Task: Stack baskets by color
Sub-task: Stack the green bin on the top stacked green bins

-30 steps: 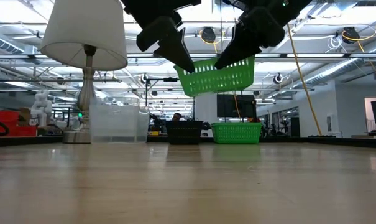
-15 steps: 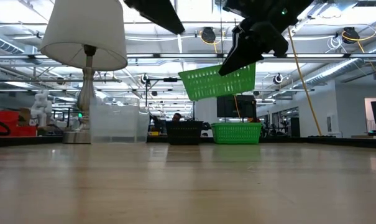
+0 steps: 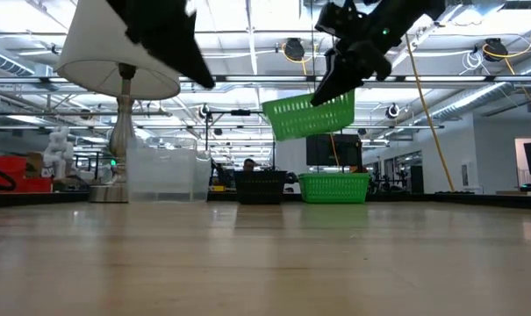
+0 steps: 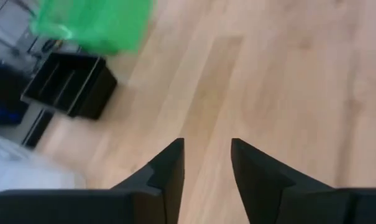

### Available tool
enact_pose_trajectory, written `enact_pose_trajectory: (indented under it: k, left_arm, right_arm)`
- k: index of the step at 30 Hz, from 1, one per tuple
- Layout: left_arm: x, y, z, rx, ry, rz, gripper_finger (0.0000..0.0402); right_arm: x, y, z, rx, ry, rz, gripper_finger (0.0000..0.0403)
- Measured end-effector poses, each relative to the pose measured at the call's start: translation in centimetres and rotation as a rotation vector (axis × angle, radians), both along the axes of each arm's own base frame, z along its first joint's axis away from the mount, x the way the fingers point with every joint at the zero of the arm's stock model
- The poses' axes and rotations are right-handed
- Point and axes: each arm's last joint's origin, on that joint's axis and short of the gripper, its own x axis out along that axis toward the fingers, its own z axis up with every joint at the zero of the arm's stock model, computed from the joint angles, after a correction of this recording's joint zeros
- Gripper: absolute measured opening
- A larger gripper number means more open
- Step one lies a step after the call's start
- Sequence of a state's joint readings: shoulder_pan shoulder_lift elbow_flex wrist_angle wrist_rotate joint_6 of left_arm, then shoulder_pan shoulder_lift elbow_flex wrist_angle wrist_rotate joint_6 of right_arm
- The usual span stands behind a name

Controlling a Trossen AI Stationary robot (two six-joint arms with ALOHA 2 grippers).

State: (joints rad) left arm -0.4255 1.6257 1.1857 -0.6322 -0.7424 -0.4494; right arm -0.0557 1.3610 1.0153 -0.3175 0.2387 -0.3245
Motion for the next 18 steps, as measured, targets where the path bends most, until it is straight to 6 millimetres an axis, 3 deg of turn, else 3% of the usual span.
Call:
enact_pose_trajectory:
  k: [6, 18]
  left_arm:
    - [-0.1, 1.4, -2.3, -0.042, 0.028, 0.025, 0.0102]
    - [1.8, 2.7, -3.9, -0.164, -0.143, -0.238, 0.0055]
  right_arm:
    - [-1.1, -4.2, 1.1, 0.001, -0.042, -0.017, 0.0006]
    - [-3.9, -11.8, 1.5, 0.025, -0.107, 0.002, 0.0006]
